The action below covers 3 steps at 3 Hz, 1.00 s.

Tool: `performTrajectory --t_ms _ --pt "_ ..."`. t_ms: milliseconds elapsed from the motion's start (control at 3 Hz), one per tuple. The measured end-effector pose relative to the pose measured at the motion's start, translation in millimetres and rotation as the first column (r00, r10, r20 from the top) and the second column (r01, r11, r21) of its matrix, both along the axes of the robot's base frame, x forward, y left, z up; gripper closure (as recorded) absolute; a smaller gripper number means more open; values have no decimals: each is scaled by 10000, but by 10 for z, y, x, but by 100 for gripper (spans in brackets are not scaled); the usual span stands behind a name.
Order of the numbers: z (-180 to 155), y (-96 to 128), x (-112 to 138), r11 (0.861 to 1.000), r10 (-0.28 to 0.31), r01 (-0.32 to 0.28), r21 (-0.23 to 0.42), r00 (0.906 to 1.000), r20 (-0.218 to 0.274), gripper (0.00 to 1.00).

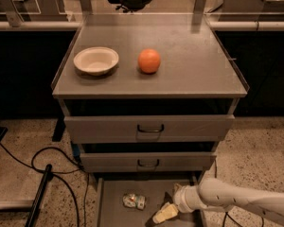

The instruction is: Pick 7up can from bottom drawer and place on counter

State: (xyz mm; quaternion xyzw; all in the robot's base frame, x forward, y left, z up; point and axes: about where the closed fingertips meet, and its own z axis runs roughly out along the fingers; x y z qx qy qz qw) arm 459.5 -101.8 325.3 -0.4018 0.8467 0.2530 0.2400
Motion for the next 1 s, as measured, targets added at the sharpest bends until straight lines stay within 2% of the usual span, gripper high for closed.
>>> performTrajectory --t_ms 333,667,1000 --pt "-349 90 105 9979 246 -255 591 9996 152 0" --pt "-371 120 97 9984 259 -269 505 9995 186 0" --pt "-523 209 201 9969 120 -159 774 9986 506 0"
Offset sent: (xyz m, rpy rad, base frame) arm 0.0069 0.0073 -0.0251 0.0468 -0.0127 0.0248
